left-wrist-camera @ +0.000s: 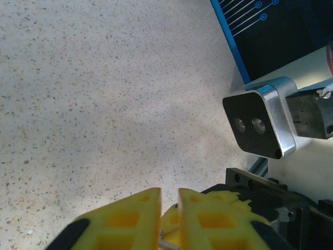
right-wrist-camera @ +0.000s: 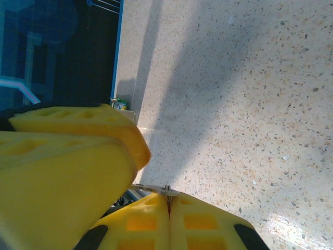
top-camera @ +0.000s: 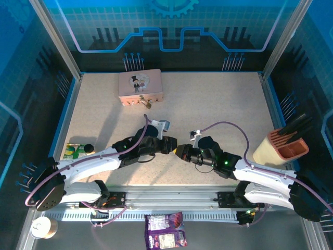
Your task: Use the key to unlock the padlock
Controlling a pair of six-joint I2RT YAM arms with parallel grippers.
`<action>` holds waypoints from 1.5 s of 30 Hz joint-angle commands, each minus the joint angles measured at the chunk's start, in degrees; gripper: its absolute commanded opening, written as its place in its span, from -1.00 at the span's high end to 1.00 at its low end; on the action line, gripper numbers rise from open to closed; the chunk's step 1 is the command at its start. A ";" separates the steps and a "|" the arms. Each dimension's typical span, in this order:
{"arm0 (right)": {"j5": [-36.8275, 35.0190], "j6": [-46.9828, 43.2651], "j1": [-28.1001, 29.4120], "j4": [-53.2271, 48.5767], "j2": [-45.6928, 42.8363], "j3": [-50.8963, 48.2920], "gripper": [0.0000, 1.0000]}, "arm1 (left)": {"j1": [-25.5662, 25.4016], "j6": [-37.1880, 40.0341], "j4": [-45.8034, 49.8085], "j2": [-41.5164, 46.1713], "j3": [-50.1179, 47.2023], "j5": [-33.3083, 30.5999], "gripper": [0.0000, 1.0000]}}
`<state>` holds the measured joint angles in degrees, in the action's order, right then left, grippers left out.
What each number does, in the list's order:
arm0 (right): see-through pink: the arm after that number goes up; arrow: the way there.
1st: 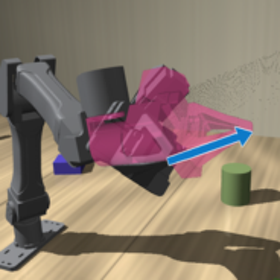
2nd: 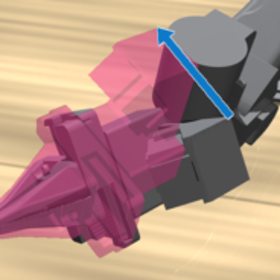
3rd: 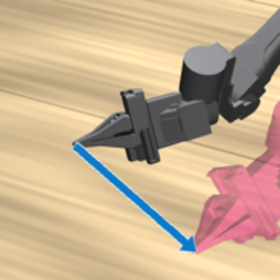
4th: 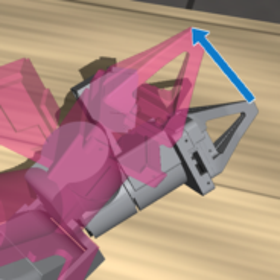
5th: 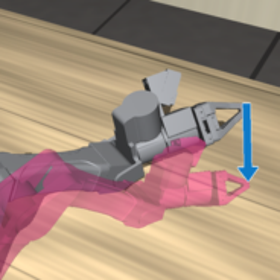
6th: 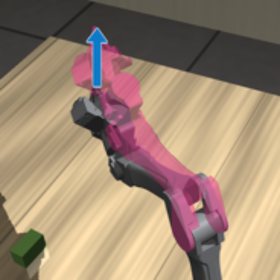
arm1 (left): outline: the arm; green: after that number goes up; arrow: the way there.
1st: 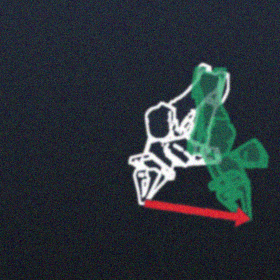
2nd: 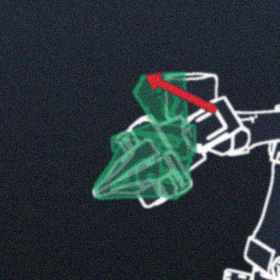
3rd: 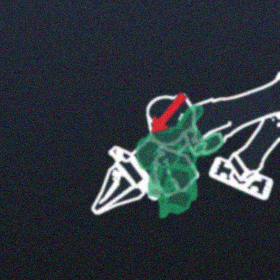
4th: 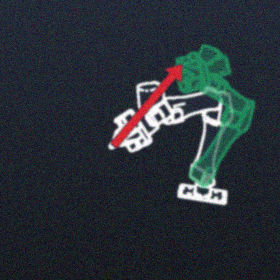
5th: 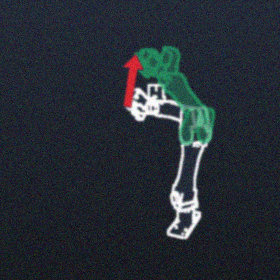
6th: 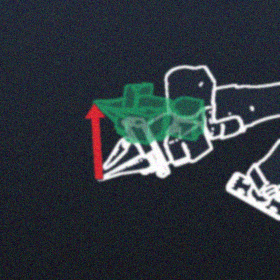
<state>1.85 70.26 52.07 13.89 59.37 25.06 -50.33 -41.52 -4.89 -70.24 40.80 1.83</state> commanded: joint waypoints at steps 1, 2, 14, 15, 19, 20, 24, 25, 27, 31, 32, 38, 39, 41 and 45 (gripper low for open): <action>0.36 0.68 0.28 3.71 0.04 -0.37 1.00 | -0.39 -1.08 0.25 -0.12 0.21 -0.38 0.78; 0.27 0.44 0.17 3.33 -0.06 -0.24 1.00 | -0.39 -1.50 0.30 -0.02 0.23 -0.50 0.83; -0.31 -2.67 -2.02 7.33 -4.47 -2.82 0.18 | 1.82 -8.55 0.66 3.79 -1.27 -6.48 1.00; -1.15 -3.08 -2.28 9.39 -5.52 -4.08 0.10 | 2.88 -10.02 -0.84 4.35 -2.38 -6.00 1.00; -3.76 -5.14 -3.21 21.47 -8.71 -9.13 -0.05 | 6.09 -12.97 -5.77 5.51 -4.05 -2.60 1.00; -3.57 -6.32 -3.46 24.43 -9.28 -9.83 -0.10 | 6.15 -12.77 -5.67 5.41 -3.41 -2.16 1.00; -3.13 -9.75 -4.12 29.80 -9.64 -10.64 -0.24 | 6.14 -13.35 -7.21 5.01 -1.78 0.75 1.00; -2.69 -10.16 -4.38 31.28 -9.39 -11.10 -0.26 | 6.17 -13.52 -7.82 5.02 -1.60 1.64 1.00; -1.81 -10.00 -5.73 34.51 -8.40 -12.21 -0.29 | 6.08 -13.74 -9.12 5.02 -1.27 3.06 1.00; 4.11 -8.23 -9.36 41.12 -4.55 -12.64 -0.29 | 6.02 -14.07 -10.90 4.46 -0.40 5.62 1.00; 5.26 -7.47 -9.84 43.08 -3.17 -12.66 -0.29 | 5.92 -13.96 -11.01 4.41 0.04 6.34 1.00; 10.64 -3.96 -10.72 55.33 5.09 -12.58 -0.17 | 5.45 -12.95 -11.29 4.68 1.03 7.40 1.00; 11.34 -3.35 -10.77 57.66 6.57 -12.58 -0.15 | 5.45 -12.89 -11.35 4.94 0.90 7.30 1.00; 12.47 -2.00 -10.77 61.73 9.16 -12.67 -0.11 | 5.46 -12.74 -11.06 5.18 0.89 6.89 1.00; 13.88 0.09 -10.77 67.65 13.39 -12.81 -0.01 | 5.53 -12.05 -10.07 5.63 1.17 6.09 1.00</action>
<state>13.21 68.10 41.93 71.81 71.16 12.91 -44.53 -54.98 -14.90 -65.82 40.07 7.42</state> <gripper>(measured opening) 0.514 0.053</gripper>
